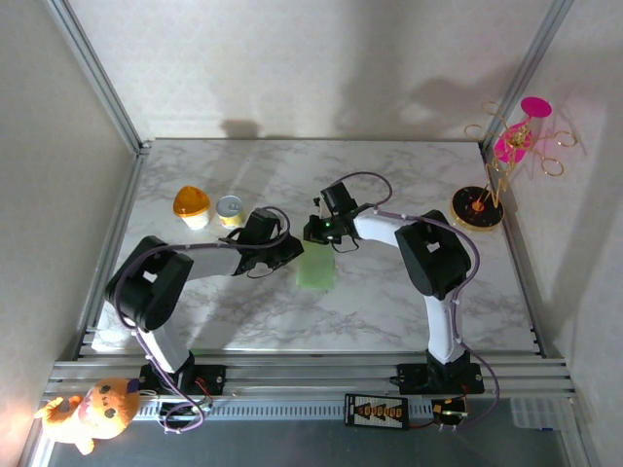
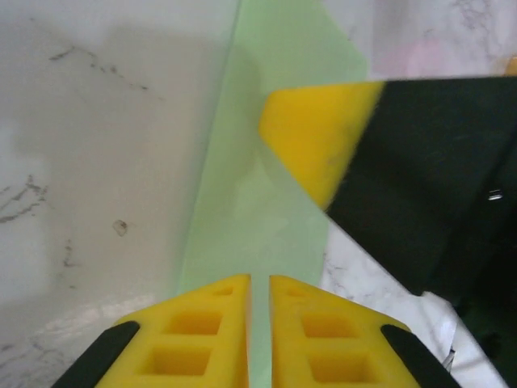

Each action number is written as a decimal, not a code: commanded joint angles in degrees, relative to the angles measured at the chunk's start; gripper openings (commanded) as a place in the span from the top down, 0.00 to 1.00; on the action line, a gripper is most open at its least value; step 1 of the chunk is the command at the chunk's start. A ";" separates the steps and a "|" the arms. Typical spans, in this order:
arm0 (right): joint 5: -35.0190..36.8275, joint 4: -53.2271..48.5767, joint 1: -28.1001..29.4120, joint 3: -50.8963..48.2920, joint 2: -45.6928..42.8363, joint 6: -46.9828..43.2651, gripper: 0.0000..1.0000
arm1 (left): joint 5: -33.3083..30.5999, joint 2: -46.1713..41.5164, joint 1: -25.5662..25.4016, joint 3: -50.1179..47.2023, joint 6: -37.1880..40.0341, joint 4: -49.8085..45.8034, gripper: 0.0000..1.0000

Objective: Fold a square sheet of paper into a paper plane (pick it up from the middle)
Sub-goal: First fold in half a square sheet of paper at the center of the table.

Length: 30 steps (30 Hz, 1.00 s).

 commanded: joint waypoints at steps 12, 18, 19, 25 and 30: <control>-3.13 -5.05 -0.11 9.07 7.42 -5.00 0.94 | -0.39 2.25 -0.34 0.19 0.16 0.58 0.90; -2.75 -6.59 -0.37 9.86 9.14 -5.09 0.94 | 1.74 3.12 -0.54 0.73 -0.35 2.95 0.89; -2.70 -6.67 -0.37 9.88 9.25 -5.06 0.94 | 1.91 3.53 -0.54 0.99 -0.29 2.82 0.89; -2.47 -7.03 -0.37 9.78 9.68 -5.13 0.94 | 2.00 5.78 -0.52 2.75 0.83 1.11 0.88; -1.87 -7.60 -0.33 9.95 10.02 -5.26 0.94 | 2.02 6.10 -0.52 2.66 2.22 -1.00 0.88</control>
